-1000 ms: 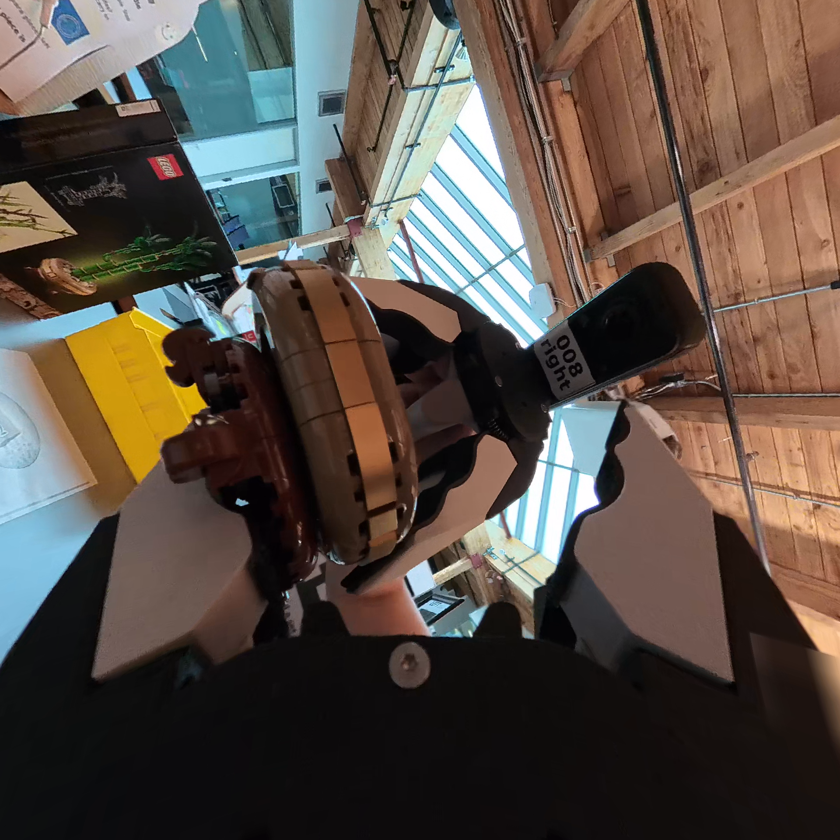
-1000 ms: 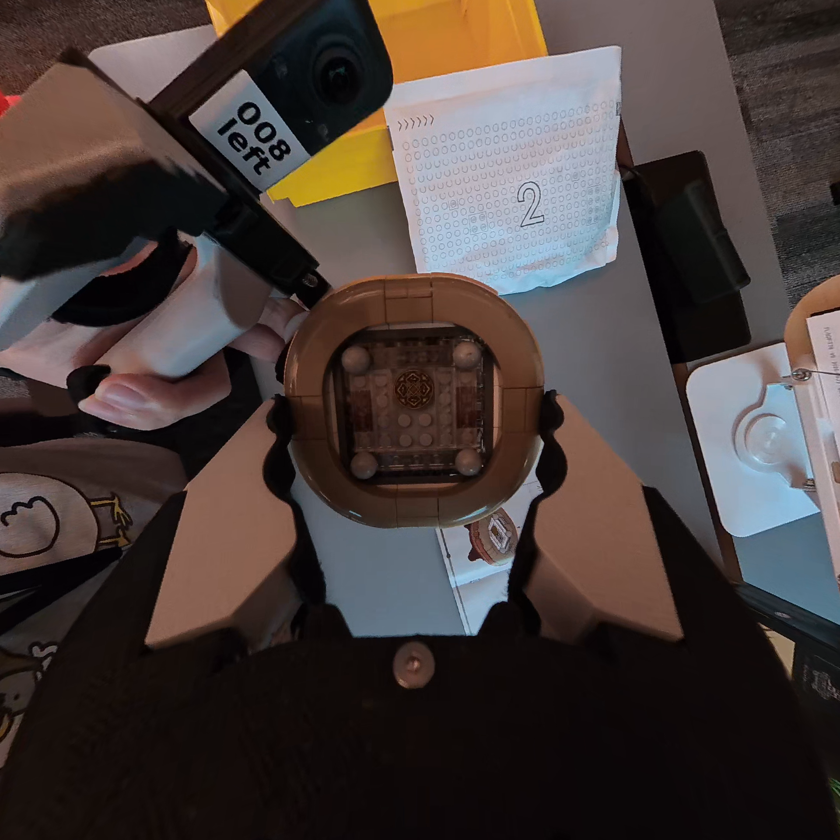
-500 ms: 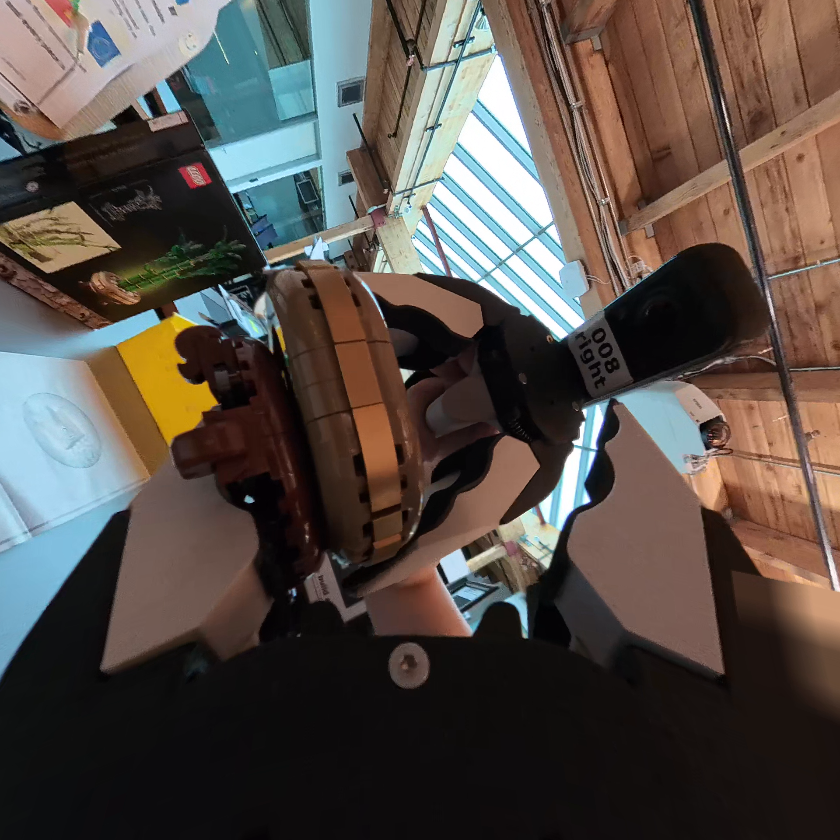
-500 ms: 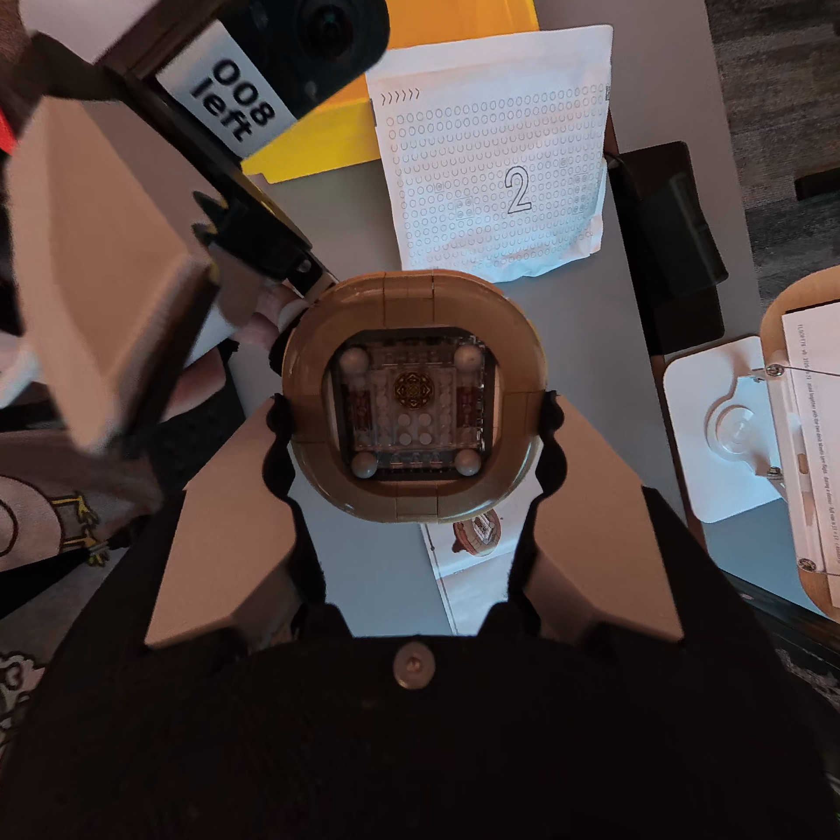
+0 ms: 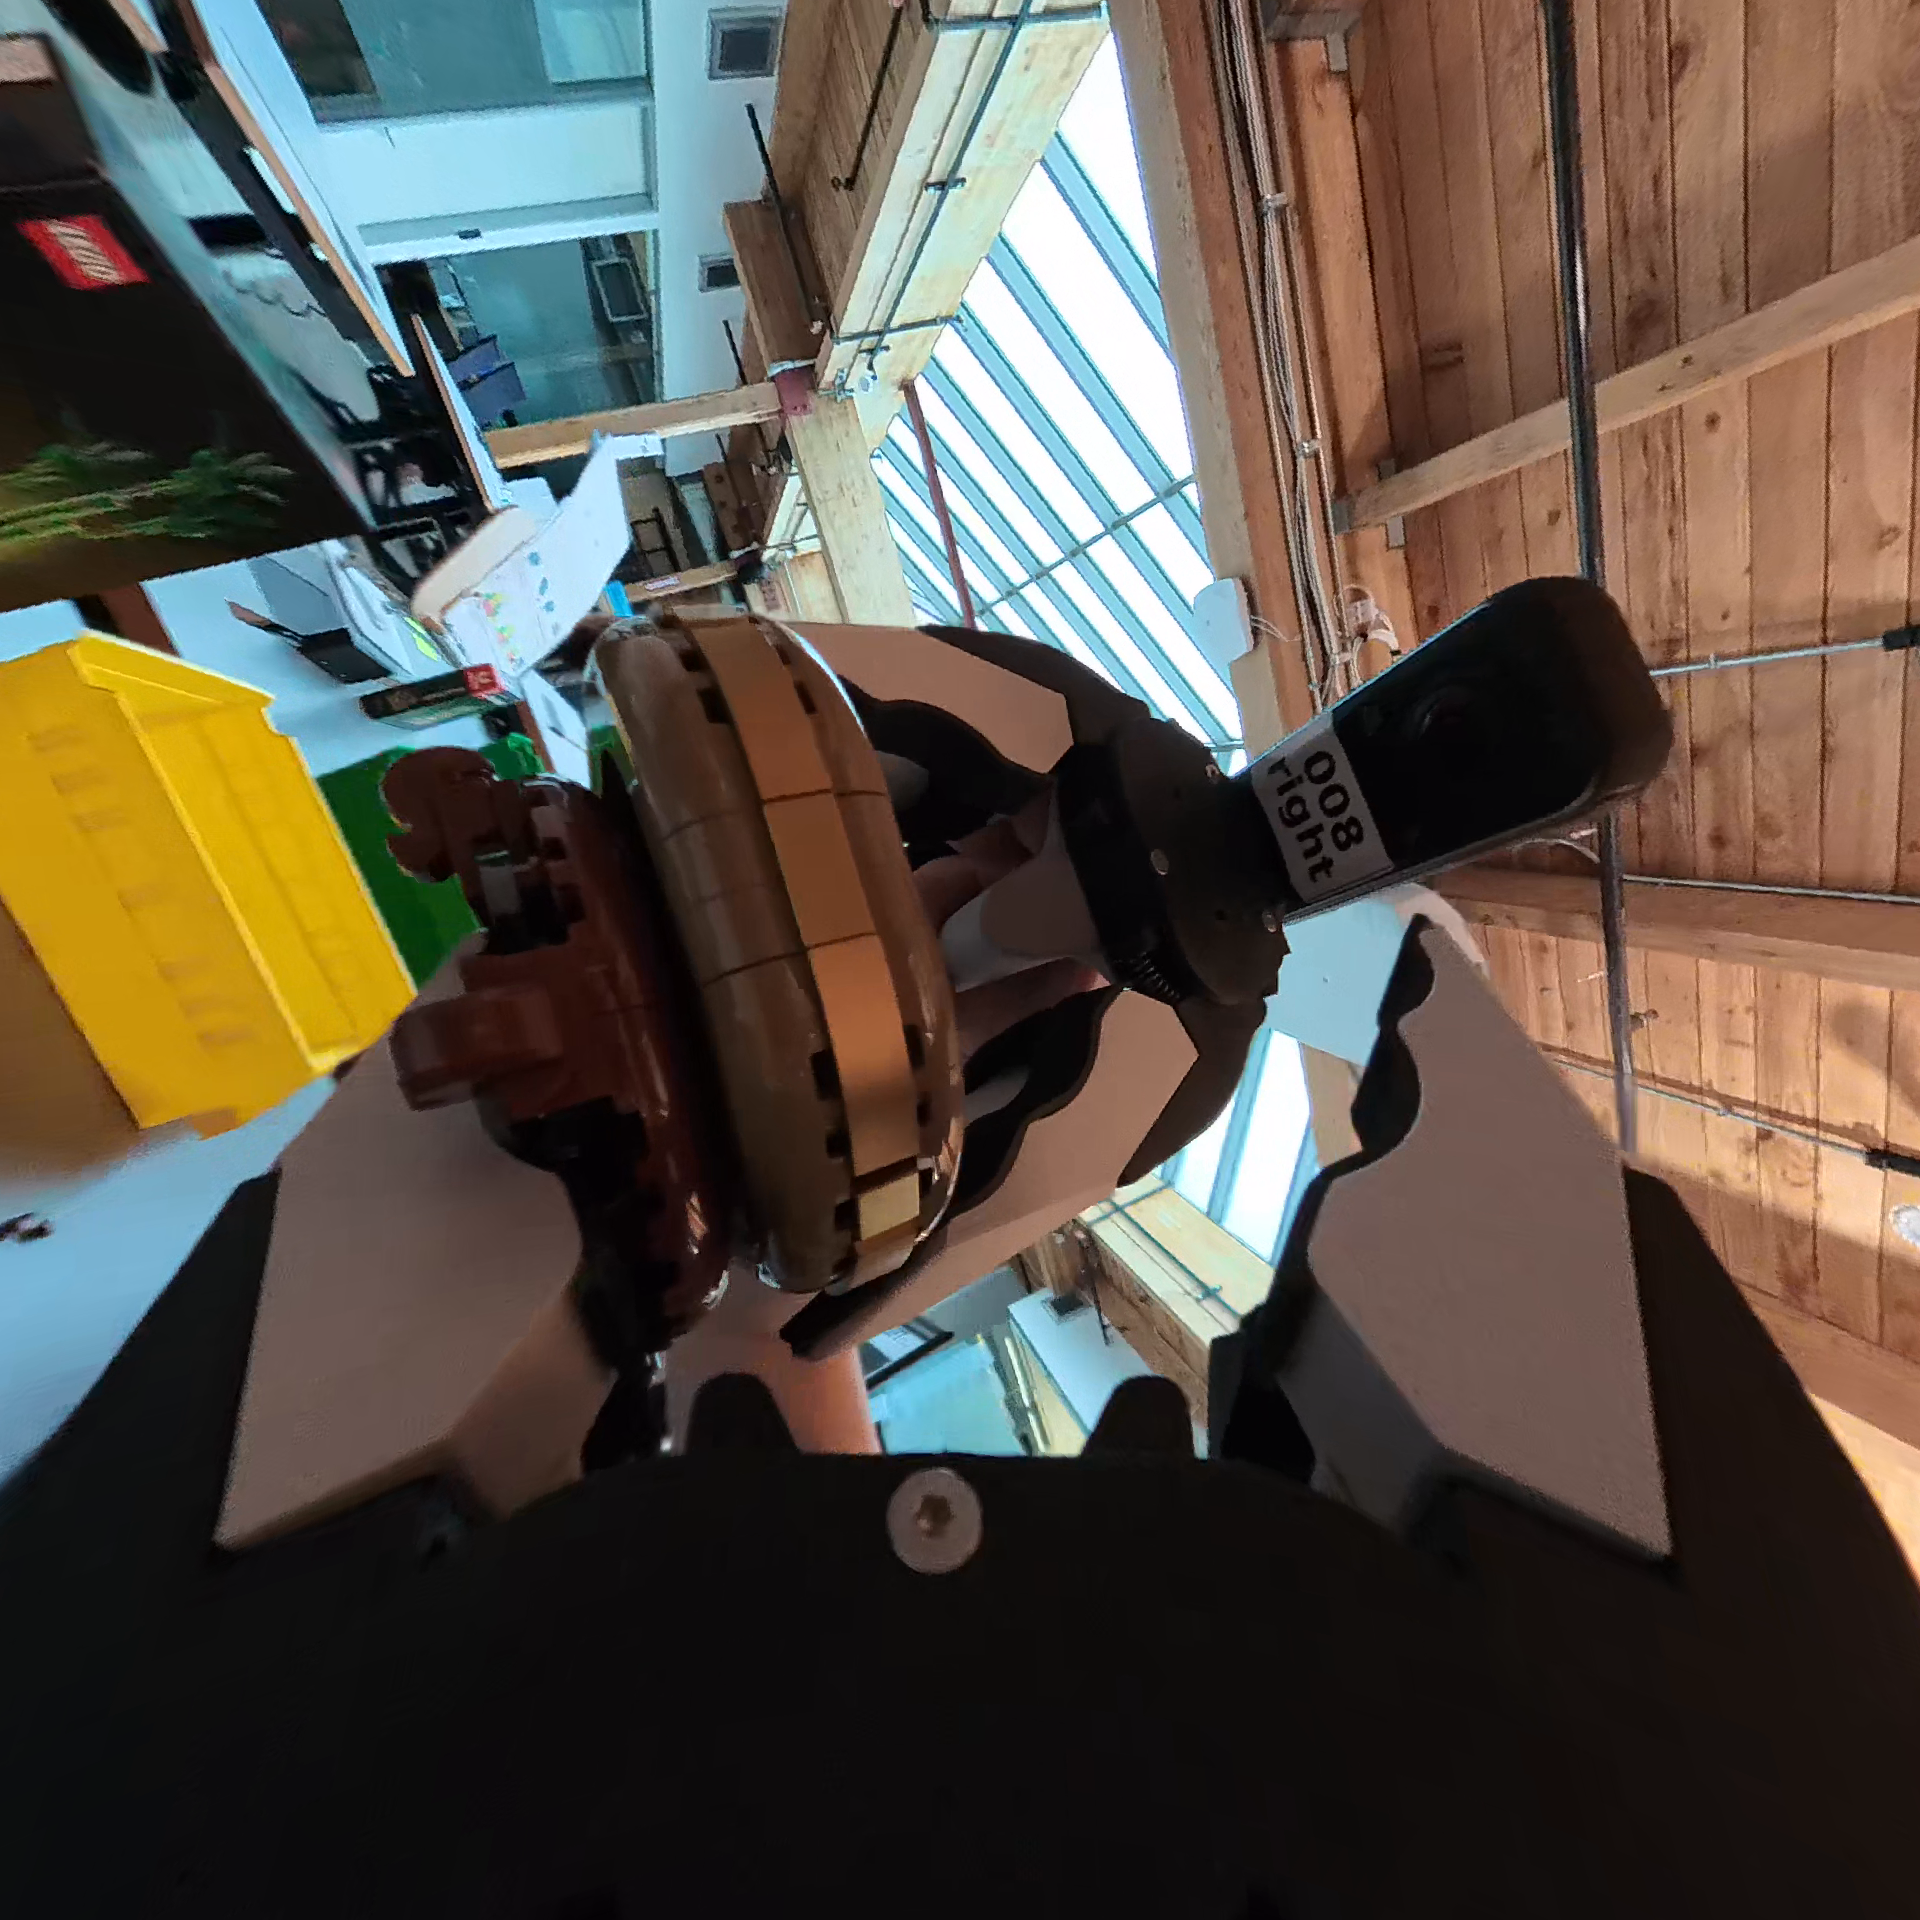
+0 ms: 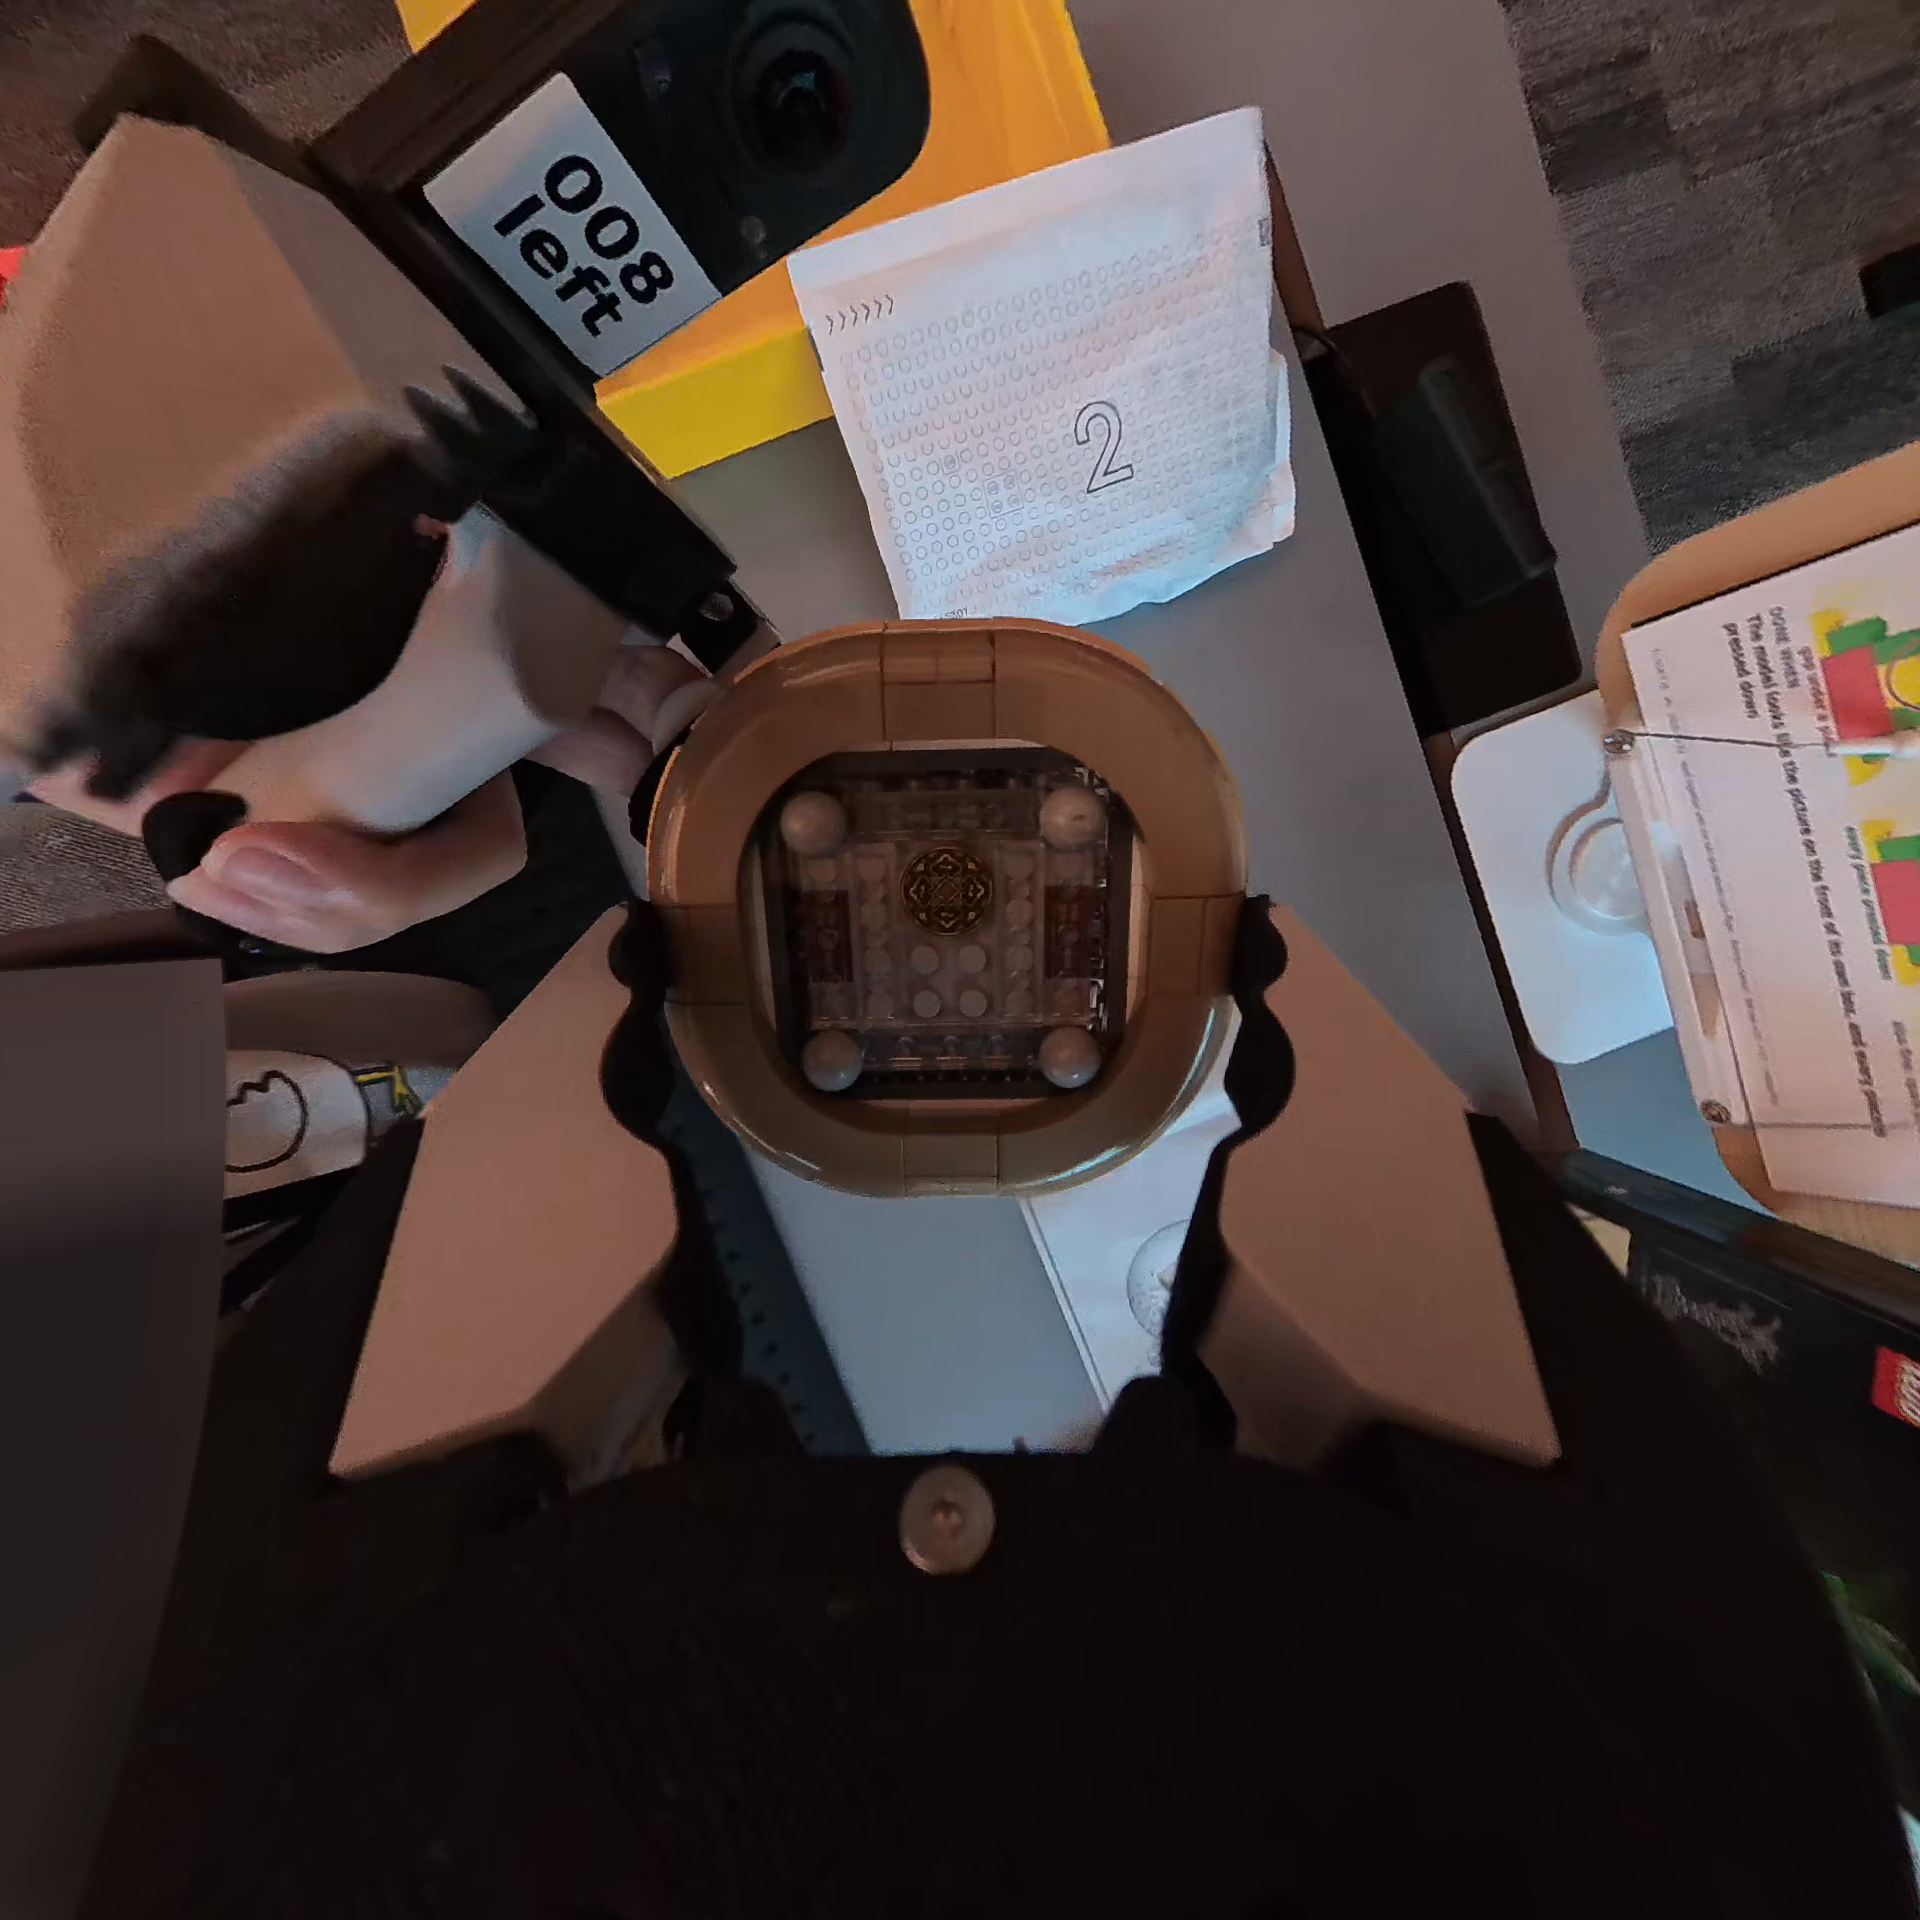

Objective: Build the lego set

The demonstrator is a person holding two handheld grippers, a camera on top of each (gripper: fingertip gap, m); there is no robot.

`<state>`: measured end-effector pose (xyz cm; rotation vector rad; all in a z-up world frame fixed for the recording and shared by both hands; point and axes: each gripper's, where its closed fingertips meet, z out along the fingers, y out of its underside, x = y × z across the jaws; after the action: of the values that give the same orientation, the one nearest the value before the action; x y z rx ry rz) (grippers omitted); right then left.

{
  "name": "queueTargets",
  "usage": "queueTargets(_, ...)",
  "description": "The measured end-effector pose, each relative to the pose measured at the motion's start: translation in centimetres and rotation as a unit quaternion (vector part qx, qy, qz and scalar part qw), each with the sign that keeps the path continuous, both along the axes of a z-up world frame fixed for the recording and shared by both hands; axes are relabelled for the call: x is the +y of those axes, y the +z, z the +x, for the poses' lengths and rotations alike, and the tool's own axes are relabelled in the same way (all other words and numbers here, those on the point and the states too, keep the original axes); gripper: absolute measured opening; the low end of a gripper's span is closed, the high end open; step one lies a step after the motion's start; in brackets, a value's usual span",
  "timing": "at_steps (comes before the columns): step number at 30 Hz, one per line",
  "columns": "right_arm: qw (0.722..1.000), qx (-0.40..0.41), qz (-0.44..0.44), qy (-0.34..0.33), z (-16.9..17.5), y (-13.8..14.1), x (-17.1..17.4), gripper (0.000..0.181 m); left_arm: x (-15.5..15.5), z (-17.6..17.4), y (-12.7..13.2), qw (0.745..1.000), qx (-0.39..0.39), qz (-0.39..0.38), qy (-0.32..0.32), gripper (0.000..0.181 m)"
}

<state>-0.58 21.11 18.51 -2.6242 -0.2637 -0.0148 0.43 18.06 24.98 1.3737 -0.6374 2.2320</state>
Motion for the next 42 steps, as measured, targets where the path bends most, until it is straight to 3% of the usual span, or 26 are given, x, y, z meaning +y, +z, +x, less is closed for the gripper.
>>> queueTargets(4, 1.000, 0.000, -0.006, -0.014, 0.4, 2.8, -1.3, 0.110, -1.2, 0.2, 2.8, 1.000, -0.010, -0.020, -0.020, 0.156)
queueTargets(10, 0.999, 0.014, -0.022, -0.023, 0.3, 4.6, -3.0, 0.109, -2.9, -0.2, 4.7, 0.999, -0.030, -0.018, -0.032, 0.156)
queueTargets(35, 0.994, 0.093, -0.053, -0.007, -0.1, 6.7, -5.7, 0.110, -5.6, -0.5, 6.7, 0.999, -0.035, -0.015, -0.032, 0.156)
queueTargets(42, 0.996, 0.062, -0.061, -0.017, 0.5, 5.9, -5.6, 0.110, -5.5, -0.1, 6.1, 0.999, -0.028, -0.011, -0.026, 0.157)
